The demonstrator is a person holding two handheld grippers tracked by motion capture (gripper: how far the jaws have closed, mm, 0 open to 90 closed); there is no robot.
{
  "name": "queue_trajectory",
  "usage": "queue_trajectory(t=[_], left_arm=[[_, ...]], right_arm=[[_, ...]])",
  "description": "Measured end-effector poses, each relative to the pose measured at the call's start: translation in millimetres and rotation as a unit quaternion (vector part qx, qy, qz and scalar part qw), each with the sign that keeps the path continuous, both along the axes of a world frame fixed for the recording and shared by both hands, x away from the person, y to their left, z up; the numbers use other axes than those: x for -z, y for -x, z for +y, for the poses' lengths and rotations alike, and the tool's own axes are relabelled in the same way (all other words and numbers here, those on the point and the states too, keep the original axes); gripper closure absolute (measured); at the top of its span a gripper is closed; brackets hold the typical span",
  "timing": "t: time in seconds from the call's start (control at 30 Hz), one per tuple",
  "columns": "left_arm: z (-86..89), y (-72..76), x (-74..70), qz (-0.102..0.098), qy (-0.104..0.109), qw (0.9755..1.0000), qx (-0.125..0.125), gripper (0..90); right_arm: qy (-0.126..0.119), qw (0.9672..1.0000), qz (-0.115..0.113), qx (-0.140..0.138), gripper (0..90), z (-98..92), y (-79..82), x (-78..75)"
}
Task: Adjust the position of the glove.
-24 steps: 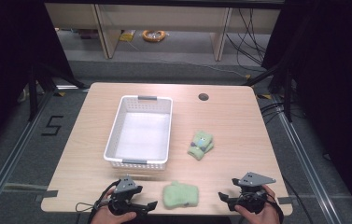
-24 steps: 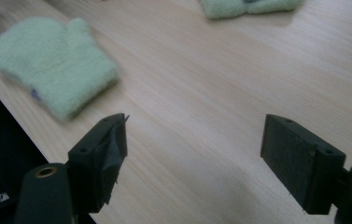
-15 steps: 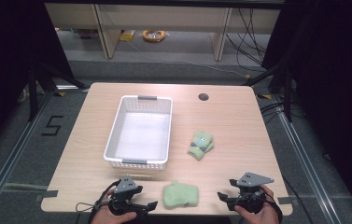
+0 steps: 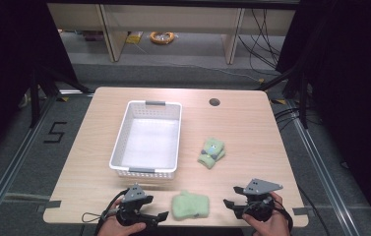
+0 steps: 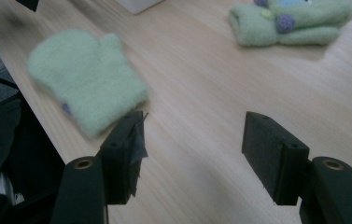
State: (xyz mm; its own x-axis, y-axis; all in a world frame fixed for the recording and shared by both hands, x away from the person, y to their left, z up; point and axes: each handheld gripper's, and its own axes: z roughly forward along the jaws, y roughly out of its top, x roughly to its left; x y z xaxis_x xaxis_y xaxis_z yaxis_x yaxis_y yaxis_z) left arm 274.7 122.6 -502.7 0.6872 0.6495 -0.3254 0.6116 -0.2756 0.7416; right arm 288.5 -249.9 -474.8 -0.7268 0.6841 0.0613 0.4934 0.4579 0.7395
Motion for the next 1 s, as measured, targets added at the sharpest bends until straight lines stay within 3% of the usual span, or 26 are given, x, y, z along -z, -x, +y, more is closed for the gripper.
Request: queue_trajectory(t=[0.33,0.4,0.43,0.53,0.73,1.0], left_arm=[[-13.0,-3.5,-2.6,0.005,0.007,0.9999,0.009,24.0],[-17.2,-5.1,-3.2,-0.003,0.007,0.9998,0.016,25.6],[-17.7,-6.6,-4.4,-0.001,-0.002,0.9997,0.026,26.4],[-24.7,-8.1,-4.7,-0.007,0.001,0.9997,0.024,28.5],[-33.2,-14.6,-2.5,0.004,-0.019,0.9992,0.034,31.2],[-45.2,-20.0,3.8,0.015,-0.036,0.9984,0.041,38.5]], right_arm=[[0.001,0.9992,0.006,-0.04,47.0,22.6,-8.0,-3.2],[0.009,0.9988,0.008,-0.048,48.0,29.4,-10.2,-3.4],[0.009,0.9987,0.007,-0.05,48.6,33.3,-10.9,-3.2],[0.017,0.998,0.01,-0.061,50.3,41.9,-13.7,-3.1],[0.032,0.996,0.023,-0.081,53.2,55.8,-20.5,-0.2],[0.035,0.9949,0.039,-0.087,55.1,67.9,-28.5,8.6]])
